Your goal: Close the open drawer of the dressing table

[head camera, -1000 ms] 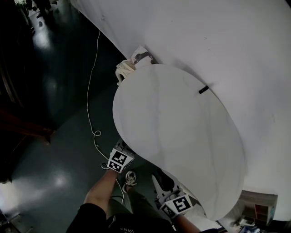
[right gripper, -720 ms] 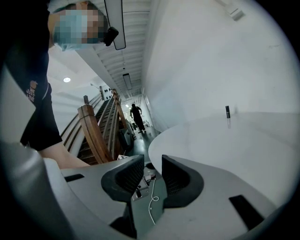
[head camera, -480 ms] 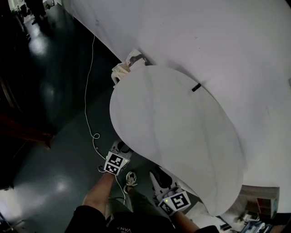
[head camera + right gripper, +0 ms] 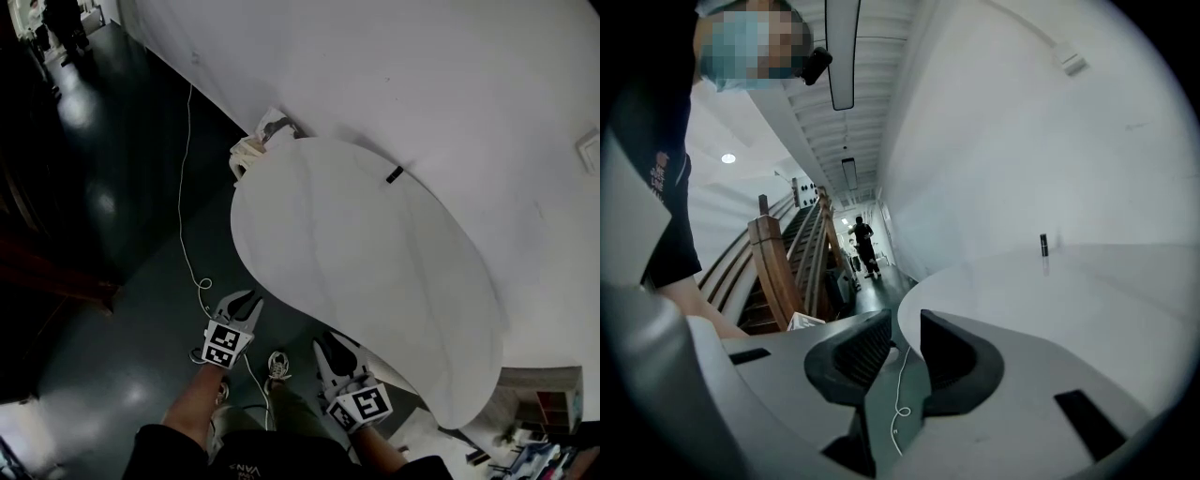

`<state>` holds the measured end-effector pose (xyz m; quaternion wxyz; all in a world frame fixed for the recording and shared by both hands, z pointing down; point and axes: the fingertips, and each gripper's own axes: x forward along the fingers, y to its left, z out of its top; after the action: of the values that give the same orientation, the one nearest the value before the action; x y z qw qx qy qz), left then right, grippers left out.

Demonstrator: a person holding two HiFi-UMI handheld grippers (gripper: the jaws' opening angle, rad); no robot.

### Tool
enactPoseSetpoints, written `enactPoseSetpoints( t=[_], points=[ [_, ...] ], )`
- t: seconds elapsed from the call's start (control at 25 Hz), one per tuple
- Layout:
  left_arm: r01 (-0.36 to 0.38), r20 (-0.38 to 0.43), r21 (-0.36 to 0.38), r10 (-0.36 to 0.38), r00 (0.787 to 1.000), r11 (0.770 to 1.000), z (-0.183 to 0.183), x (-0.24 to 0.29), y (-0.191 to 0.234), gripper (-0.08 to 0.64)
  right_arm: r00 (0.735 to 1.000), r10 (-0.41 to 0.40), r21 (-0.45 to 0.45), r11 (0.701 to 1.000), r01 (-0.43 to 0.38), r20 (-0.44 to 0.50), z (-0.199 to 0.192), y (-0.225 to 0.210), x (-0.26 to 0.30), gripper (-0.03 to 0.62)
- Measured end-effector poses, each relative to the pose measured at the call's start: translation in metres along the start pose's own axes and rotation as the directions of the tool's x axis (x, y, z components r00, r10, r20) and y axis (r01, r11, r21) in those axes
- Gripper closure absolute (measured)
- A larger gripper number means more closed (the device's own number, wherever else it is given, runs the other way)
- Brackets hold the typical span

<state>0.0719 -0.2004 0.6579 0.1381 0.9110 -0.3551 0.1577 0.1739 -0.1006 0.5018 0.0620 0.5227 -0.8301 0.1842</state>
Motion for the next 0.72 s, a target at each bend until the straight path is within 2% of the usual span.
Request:
enactPoseSetpoints(
  t=[0.4,0.72],
  points=[
    [-0.04,0.037,0.04,0.039,0.999,0.998,0.04,-0.079,-0.015,0.515,0.997,-0.061,0.007,0.998,0.06,0.057,0.015,0.027,-0.021,0.543],
    [0.002,0.089,0.097,-0.01,0.996,0.995,0.069,-0.135,-0.045,0.526,0.991,-0.106,-0.003,0.994,0.107,0.081,0.015,0.052,-0.041,0.591]
  ],
)
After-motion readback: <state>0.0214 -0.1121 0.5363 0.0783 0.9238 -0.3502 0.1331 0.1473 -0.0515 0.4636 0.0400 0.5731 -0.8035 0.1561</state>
